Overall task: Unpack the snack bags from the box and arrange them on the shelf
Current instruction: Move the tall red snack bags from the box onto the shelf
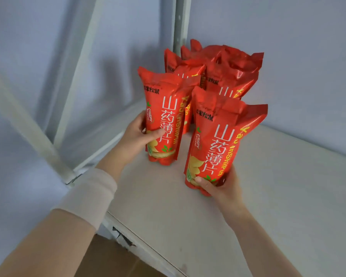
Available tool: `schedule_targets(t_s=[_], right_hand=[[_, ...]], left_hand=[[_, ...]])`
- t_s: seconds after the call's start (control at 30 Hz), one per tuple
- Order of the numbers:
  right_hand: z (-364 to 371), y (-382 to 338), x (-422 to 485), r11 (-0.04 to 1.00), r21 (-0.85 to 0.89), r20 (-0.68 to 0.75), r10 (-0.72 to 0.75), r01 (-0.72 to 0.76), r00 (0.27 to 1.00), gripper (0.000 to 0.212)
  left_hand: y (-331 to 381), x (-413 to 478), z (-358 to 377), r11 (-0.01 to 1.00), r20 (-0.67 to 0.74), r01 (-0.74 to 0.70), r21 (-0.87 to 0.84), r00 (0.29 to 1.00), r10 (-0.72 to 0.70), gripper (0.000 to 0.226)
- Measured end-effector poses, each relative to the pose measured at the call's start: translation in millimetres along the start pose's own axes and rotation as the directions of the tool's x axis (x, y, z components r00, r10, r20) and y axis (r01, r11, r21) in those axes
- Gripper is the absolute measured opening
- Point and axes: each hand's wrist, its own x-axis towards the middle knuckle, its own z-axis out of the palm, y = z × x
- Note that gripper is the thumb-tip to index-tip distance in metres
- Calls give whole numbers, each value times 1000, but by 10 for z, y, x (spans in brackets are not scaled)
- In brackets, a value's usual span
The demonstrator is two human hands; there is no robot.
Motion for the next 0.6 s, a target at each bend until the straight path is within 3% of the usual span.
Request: schedule_targets(t_s=[0.4,0.6], right_hand=[[142,52,137,997,-44,16,-69,69,998,71],[101,16,99,990,-99,48,-96,100,994,83]], left_hand=[[-194,356,69,997,99,-64,-54,993,69,89],[-69,192,23,1000,152,-8,16,988,5,107]])
